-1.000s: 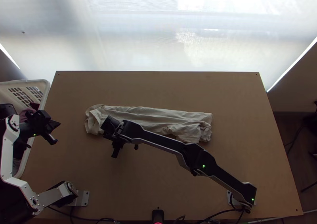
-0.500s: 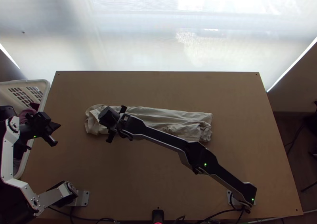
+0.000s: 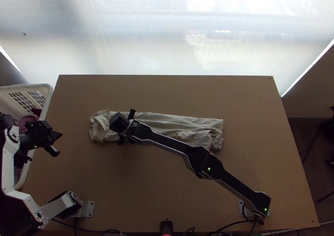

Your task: Fold the t-shirt

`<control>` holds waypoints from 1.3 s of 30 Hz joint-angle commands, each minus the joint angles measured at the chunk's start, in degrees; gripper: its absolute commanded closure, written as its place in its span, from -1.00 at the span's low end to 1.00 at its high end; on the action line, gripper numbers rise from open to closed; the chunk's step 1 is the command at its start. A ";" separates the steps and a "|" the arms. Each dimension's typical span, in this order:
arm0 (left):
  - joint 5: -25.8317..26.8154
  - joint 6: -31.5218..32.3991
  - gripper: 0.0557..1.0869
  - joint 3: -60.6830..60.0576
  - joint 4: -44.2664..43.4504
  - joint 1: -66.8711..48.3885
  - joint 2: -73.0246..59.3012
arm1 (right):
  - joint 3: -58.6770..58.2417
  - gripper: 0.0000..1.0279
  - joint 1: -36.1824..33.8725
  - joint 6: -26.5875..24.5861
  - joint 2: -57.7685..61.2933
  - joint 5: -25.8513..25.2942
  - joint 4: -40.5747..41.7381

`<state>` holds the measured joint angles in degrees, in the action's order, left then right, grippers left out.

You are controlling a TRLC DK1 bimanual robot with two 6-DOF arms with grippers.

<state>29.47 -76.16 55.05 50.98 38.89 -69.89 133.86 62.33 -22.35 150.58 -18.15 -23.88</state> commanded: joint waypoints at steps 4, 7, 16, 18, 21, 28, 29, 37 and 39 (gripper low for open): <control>0.06 -0.57 0.92 -0.55 -0.27 0.39 -0.16 | -0.01 0.95 -0.63 5.12 0.59 6.99 -9.52; 0.06 -0.74 0.92 -0.47 -0.44 0.30 -0.16 | -0.71 0.95 -0.54 7.58 -0.55 9.10 -11.89; 0.06 -0.92 0.92 0.06 -0.53 0.04 -0.34 | -3.87 0.95 2.54 9.25 -4.42 12.97 -16.11; 0.06 -0.92 0.92 0.15 -0.53 -0.05 -0.34 | -4.75 0.95 3.07 9.96 -5.21 13.58 -16.29; 0.06 -1.10 0.92 0.24 -0.53 -0.05 -0.34 | -5.19 0.95 3.59 10.66 -6.35 15.08 -17.52; 0.06 -2.50 0.92 0.32 -0.62 -0.05 -0.16 | -13.28 0.95 4.03 10.84 -11.89 20.35 -18.84; 0.06 -2.59 0.92 0.32 -0.62 -0.05 -0.16 | -15.39 0.95 4.03 10.75 -13.21 21.49 -18.84; 0.06 -3.20 0.92 -0.55 -0.62 -0.31 0.45 | -34.90 0.95 4.91 10.57 -26.66 25.36 -16.11; 0.06 -3.20 0.92 -0.64 -0.62 -0.93 0.45 | -37.71 0.95 5.09 10.84 -28.33 25.36 -14.88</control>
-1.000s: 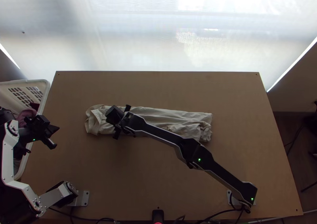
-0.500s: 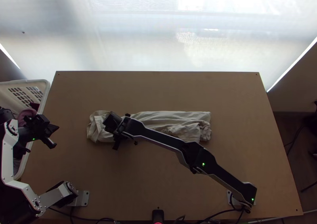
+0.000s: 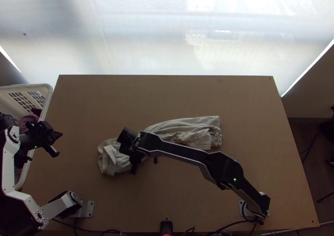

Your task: Fold the t-shirt

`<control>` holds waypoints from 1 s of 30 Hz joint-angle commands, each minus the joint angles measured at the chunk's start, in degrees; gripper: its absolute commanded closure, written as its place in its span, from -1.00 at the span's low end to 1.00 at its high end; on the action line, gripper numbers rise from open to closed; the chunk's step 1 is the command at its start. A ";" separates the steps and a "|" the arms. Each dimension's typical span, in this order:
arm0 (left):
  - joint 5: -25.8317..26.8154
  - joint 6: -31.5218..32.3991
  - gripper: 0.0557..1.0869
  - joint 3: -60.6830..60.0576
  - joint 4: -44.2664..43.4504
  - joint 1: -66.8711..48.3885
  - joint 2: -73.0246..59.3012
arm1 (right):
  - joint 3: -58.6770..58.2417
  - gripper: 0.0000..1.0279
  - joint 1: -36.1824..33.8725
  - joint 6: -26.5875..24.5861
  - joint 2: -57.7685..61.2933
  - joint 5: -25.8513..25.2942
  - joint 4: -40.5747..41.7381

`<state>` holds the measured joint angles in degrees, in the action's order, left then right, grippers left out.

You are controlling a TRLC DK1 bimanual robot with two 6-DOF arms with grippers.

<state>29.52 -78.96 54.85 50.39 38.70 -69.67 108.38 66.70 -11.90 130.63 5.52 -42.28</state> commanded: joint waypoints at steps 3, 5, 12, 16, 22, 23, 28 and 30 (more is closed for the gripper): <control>0.01 -0.06 0.92 -1.59 0.15 -2.49 2.08 | -12.84 0.95 1.51 0.48 -8.81 1.69 3.61; 0.01 -0.32 0.92 -4.05 0.32 -4.77 5.33 | -12.23 0.95 2.30 0.56 -8.72 1.69 3.87; 5.11 -5.33 -0.51 -14.86 0.50 -11.01 22.30 | -9.76 0.08 2.21 3.64 -7.23 1.69 4.05; 9.15 -7.26 -0.84 -17.41 0.41 -14.00 25.64 | -9.41 -0.43 2.12 5.66 -7.67 1.42 4.05; 12.76 -9.46 -0.90 -19.17 -2.67 -21.03 26.95 | -9.85 -0.70 3.70 6.28 -10.75 -1.83 2.56; 12.76 -9.46 -0.90 -19.34 -2.67 -22.53 27.22 | -9.85 -0.70 4.14 6.19 -11.36 -1.92 2.29; 14.87 -10.69 -0.89 -22.24 -4.60 -27.71 31.61 | -9.85 -0.70 5.64 5.49 -13.12 -2.88 2.12; 15.22 -11.13 -0.89 -22.95 -4.16 -28.50 32.75 | -10.03 -0.70 6.34 5.57 -13.12 -2.88 1.24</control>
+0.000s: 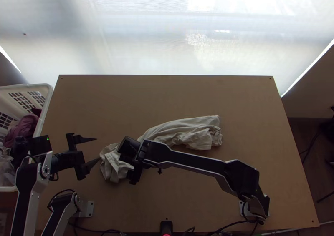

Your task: Fold the t-shirt

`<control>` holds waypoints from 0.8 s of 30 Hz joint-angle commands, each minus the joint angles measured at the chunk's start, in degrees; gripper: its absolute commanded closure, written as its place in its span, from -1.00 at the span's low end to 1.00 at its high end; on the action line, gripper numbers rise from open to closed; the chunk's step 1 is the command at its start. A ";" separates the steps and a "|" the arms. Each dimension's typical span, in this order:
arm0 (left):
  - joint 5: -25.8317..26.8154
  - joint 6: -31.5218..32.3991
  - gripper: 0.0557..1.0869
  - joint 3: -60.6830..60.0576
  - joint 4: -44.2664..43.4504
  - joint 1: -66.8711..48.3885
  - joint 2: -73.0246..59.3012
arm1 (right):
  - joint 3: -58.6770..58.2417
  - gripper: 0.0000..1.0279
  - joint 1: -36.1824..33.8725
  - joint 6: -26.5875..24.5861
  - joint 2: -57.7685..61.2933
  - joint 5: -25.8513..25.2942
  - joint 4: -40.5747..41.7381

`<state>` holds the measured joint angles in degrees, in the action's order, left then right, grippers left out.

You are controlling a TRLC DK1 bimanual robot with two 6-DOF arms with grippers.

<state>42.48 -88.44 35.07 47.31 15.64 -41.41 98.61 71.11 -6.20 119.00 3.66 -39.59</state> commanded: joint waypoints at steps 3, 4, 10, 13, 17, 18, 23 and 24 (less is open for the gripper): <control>2.52 -6.92 -0.89 -4.84 1.03 -5.71 5.90 | -1.49 -0.70 3.77 -0.04 -1.49 -1.02 -1.71; 2.52 -8.76 -0.89 -5.36 1.73 -5.71 5.90 | -1.84 -0.70 4.47 0.13 -1.49 -1.02 -1.71; 2.43 -15.18 -0.87 -7.30 2.96 -5.62 4.93 | -2.02 -0.70 6.58 0.40 -0.35 -1.55 0.83; 2.43 -22.65 -0.87 -7.38 2.09 -3.77 1.95 | -1.22 -0.70 6.23 0.31 0.62 -2.43 1.45; 1.99 -31.18 -0.87 -5.27 0.68 0.27 -5.79 | -1.05 -0.70 6.06 0.40 0.71 -2.87 1.45; 1.47 -31.18 -0.87 -4.40 -0.02 0.36 -7.72 | -1.14 -0.70 6.06 0.40 0.71 -2.96 1.45; -2.84 -31.35 -0.88 -3.34 -2.05 -0.26 -12.03 | -1.93 -0.70 5.97 0.75 0.79 -3.57 1.45; -3.89 -31.35 -0.88 -3.52 -1.69 -0.79 -12.12 | -2.02 -0.70 5.97 0.92 0.71 -3.66 1.45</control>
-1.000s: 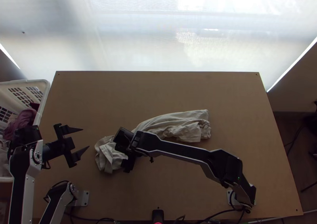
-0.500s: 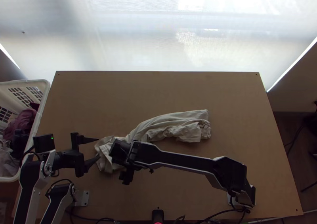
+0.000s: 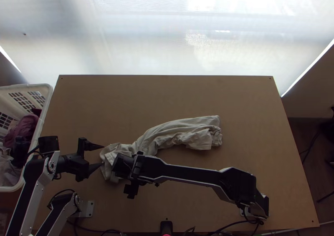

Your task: Fold the t-shirt

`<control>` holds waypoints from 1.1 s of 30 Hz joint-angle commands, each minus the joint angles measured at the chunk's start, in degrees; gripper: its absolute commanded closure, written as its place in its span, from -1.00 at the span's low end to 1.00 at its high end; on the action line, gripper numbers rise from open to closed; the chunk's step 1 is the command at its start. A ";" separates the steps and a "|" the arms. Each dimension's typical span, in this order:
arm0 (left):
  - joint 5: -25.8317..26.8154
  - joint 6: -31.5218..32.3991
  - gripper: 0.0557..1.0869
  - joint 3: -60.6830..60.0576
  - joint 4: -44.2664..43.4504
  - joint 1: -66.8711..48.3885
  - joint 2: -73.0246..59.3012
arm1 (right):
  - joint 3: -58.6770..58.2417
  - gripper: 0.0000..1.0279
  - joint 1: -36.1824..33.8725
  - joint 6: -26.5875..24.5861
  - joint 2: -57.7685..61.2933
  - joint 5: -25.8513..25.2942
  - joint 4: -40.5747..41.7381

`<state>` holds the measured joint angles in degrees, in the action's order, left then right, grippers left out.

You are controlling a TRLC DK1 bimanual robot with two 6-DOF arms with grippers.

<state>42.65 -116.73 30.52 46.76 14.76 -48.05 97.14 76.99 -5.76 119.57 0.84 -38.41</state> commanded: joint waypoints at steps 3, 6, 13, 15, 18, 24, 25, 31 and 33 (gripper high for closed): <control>-6.44 -3.33 -0.88 0.33 -0.80 -1.49 -6.62 | -0.55 -0.70 0.44 0.84 0.14 -0.84 0.71; -8.02 -3.42 -0.88 0.85 -0.97 -3.87 -8.99 | -0.38 -0.70 0.53 1.36 0.75 -0.84 1.50; -9.34 -3.42 -0.87 -0.73 -7.30 -8.96 -12.86 | 0.06 -0.70 0.35 1.10 2.42 -3.39 3.78; -9.26 -3.42 -0.88 -0.73 -10.38 -9.75 -14.26 | 0.06 -0.70 0.18 0.93 2.95 -4.45 4.14; -9.17 -3.33 -0.87 -0.38 -11.08 -10.02 -15.14 | -0.11 -0.70 0.18 0.84 3.65 -5.15 4.31; -9.26 -3.33 -0.87 -1.17 -13.89 -9.58 -16.11 | -0.20 -0.70 0.35 0.05 5.24 -7.70 5.63; -9.26 -3.33 -0.87 -1.43 -13.89 -9.58 -15.84 | -0.11 -0.70 0.35 -0.04 5.50 -7.70 5.81; -9.08 -3.33 -0.84 -4.16 -17.14 -10.63 -15.05 | 0.06 -0.70 0.44 -0.39 7.26 -11.30 8.00; -8.99 -3.33 -0.73 -4.60 -18.20 -10.90 -15.05 | -0.11 -0.66 0.35 -0.48 7.61 -12.36 8.53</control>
<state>33.56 -120.05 27.97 32.14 4.73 -63.02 97.12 77.36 -5.91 125.34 -8.36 -31.51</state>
